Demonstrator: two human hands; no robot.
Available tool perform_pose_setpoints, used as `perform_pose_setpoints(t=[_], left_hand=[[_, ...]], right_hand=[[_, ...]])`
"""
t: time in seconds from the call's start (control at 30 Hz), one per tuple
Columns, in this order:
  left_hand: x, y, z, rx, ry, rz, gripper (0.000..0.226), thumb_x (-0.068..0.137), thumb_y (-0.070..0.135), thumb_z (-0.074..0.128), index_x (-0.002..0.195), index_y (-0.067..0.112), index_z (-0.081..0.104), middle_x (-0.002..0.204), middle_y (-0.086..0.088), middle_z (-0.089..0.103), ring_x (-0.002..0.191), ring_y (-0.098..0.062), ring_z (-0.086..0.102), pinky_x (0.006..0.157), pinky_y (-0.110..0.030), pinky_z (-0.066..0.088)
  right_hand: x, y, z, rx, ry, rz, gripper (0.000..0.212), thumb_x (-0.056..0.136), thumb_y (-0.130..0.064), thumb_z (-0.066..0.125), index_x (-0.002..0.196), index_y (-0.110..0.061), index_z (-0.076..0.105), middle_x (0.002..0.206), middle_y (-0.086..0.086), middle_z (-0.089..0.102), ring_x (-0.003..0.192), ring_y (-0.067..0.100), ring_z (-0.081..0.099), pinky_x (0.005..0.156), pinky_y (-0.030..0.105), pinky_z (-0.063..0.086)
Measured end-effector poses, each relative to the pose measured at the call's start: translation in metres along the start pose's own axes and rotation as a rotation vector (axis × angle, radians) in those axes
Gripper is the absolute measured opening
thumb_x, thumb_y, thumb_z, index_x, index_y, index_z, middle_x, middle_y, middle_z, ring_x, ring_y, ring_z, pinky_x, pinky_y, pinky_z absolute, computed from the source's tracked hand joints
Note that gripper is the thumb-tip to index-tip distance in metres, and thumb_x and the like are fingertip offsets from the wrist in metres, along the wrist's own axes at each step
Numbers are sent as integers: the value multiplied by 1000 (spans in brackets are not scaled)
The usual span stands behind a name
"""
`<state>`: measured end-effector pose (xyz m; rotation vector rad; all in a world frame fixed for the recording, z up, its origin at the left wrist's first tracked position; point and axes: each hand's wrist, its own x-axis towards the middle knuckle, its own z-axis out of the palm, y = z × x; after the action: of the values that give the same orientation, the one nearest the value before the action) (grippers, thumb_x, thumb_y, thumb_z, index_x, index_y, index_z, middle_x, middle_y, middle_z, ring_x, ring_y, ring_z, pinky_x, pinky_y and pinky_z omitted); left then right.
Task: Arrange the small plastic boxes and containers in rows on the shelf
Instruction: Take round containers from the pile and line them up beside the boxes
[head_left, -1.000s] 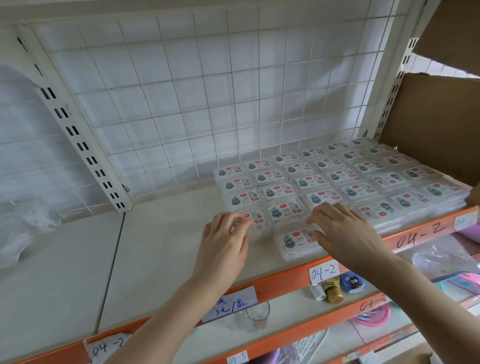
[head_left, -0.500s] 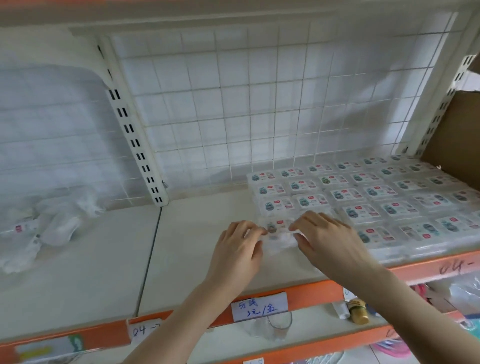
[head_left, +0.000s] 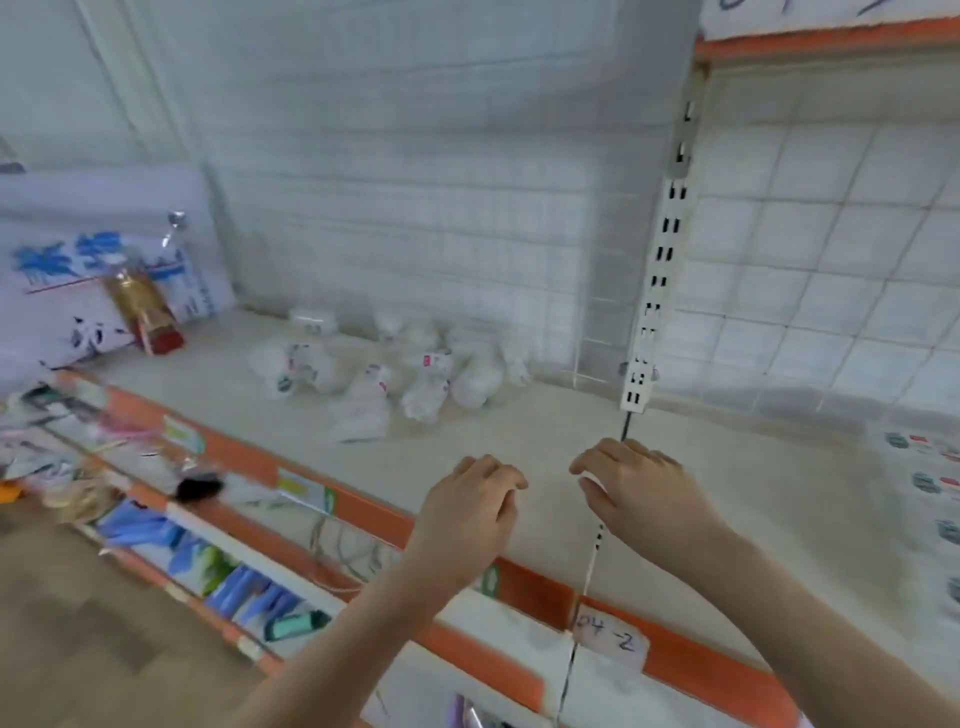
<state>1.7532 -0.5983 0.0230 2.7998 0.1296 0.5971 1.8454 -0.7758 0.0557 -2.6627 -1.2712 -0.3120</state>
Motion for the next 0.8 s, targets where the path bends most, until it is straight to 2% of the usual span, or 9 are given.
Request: perform_pose_setpoints(t=[0.1,0.2,0.3,0.4,0.57,0.7,0.77,0.8], left_hand=[[-7,-49,-22,27,-13,-85,26,95,22,42,114,25,59,112,10,56,108,-9,47,76,-22,38],[-12,-89,-38,28,-3,-156,27,95,21,41,117,25,58,115,8,56,112,-11,45,80,-25,39],[-10,-125,-46,49,-24,-212,32,94,18,41,123,22,53,120,4,52,116,-15,42,84,-28,40],[-1,-155,-50,99,-22,-267,42,93,17,43,135,21,40,133,0,42,124,-20,34,96,-31,37],[25,-194,-46,119,-87,-313,58,93,35,48,144,21,24,147,-4,24,137,-23,15,109,-36,22],[39,-213,-36,61,-158,-302,57,88,41,51,137,21,30,143,-5,27,133,-24,20,107,-35,27],[40,-218,-33,-52,-141,-297,54,86,39,54,134,22,34,137,-4,28,129,-23,22,103,-33,33],[39,-220,-32,-125,-128,-303,53,85,38,55,132,23,35,133,-3,28,127,-22,23,99,-32,37]], right_hand=[[39,-33,21,48,-40,-31,29,99,-33,36,123,-32,52,122,-13,53,117,11,48,91,29,41],[74,-64,40,127,-50,-30,27,99,-33,38,121,-31,53,121,-11,52,117,10,48,88,27,41],[104,-91,57,173,-74,-26,30,98,-30,41,126,-28,49,126,-8,46,120,12,43,86,29,43],[130,-109,72,162,-70,-34,39,95,-26,48,134,-22,41,133,-4,37,124,16,36,85,29,46],[176,-125,91,194,-53,83,53,95,-30,50,142,-15,30,147,6,24,137,23,21,97,34,42],[196,-137,104,199,-92,229,68,92,-43,50,146,-19,16,152,9,11,141,25,15,97,38,44],[199,-142,109,104,-109,256,77,90,-47,53,148,-25,6,153,11,3,140,28,19,96,36,45],[199,-144,111,88,-103,265,77,89,-47,54,148,-27,7,153,12,3,139,30,22,98,36,43]])
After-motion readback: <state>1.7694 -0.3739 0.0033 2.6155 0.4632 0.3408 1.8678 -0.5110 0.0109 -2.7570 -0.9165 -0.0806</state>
